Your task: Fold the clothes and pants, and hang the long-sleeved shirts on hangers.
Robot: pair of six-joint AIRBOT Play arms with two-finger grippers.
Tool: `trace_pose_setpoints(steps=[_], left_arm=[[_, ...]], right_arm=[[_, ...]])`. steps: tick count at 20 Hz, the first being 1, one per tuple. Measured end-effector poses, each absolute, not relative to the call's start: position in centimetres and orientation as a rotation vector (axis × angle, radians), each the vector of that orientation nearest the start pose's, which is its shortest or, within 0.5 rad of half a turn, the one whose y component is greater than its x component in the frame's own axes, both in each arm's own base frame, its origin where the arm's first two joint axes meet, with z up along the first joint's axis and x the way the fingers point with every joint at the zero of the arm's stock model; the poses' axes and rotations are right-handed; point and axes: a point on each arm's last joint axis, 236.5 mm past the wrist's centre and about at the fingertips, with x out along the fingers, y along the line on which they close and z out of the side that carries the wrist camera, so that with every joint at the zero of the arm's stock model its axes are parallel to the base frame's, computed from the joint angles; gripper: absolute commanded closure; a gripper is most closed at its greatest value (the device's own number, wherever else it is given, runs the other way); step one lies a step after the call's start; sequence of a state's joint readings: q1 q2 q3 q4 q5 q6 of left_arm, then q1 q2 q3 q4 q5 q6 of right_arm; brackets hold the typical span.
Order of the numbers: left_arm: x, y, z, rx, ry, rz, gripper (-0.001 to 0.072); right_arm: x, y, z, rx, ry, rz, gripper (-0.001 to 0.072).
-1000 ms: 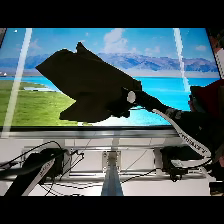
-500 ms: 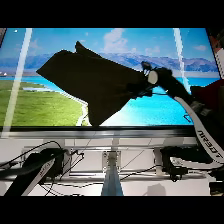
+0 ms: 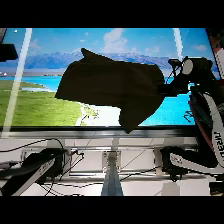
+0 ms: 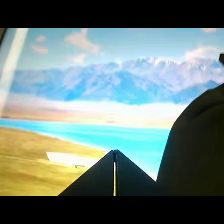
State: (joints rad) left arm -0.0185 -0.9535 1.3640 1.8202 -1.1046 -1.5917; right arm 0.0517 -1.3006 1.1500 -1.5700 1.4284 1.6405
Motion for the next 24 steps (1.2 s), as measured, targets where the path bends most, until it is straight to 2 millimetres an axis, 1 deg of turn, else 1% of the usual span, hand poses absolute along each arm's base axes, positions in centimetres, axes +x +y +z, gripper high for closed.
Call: trace_pose_setpoints(steps=[2, 3, 5, 6, 7, 8, 9, 11, 13, 15, 18, 20, 21, 23, 24], left_arm=[[39.4, 5.0, 19.0, 0.157, 0.81, 0.156, 0.0706], [39.7, 5.1, 16.4, 0.134, 0.879, 0.137, 0.0706], [39.4, 4.8, 11.0, 0.059, 1.018, 0.049, 0.0706], [39.0, 4.4, 8.6, 0.005, 1.077, -0.012, 0.0705], [38.4, 4.0, 6.2, -0.068, 1.127, -0.077, 0.0648], [38.0, 3.8, 4.7, -0.136, 1.147, -0.122, 0.0317], [37.5, 4.0, 3.0, -0.211, 1.169, -0.151, 0.0047], [36.3, 4.7, 0.1, -0.331, 1.211, -0.171, 0.019], [35.3, 5.1, -2.6, -0.42, 1.256, -0.184, 0.0193], [34.7, 4.9, -5.0, -0.488, 1.301, -0.207, 0.0193], [34.6, 3.3, -8.0, -0.56, 1.338, -0.293, 0.0193], [35.1, 2.3, -9.5, -0.576, 1.337, -0.339, 0.0193], [35.3, 1.8, -10.0, -0.585, 1.335, -0.361, 0.0196], [35.9, 0.8, -11.1, -0.594, 1.331, -0.383, 0.0299], [36.1, 0.6, -11.6, -0.586, 1.331, -0.384, 0.0402]], right_arm=[[31.9, 1.2, -1.1, 0.015, 1.564, -0.012, 0.0705], [32.1, 1.1, -1.1, 0.015, 1.556, -0.011, 0.0705], [32.5, 0.9, -1.0, 0.014, 1.538, -0.009, 0.0705], [32.6, 0.9, -1.0, 0.013, 1.534, -0.006, 0.0704], [32.8, 0.8, -1.0, 0.007, 1.527, -0.001, 0.0705], [32.9, 0.8, -1.0, 0.001, 1.523, 0.005, 0.0704], [32.9, 0.8, -1.0, -0.003, 1.519, 0.01, 0.0705], [33.2, 0.8, -1.0, -0.011, 1.508, 0.017, 0.0705], [33.7, 0.8, -0.9, -0.015, 1.486, 0.023, 0.0705], [34.2, 1.0, -0.9, -0.009, 1.467, 0.031, 0.0704], [34.7, 1.5, -0.8, 0.008, 1.445, 0.045, 0.0704], [34.9, 1.7, -0.8, 0.017, 1.437, 0.052, 0.0704], [34.9, 1.8, -0.8, 0.018, 1.435, 0.053, 0.0704], [35.0, 1.9, -0.8, 0.021, 1.433, 0.056, 0.0705], [35.0, 1.9, -0.8, 0.022, 1.432, 0.056, 0.0705]])
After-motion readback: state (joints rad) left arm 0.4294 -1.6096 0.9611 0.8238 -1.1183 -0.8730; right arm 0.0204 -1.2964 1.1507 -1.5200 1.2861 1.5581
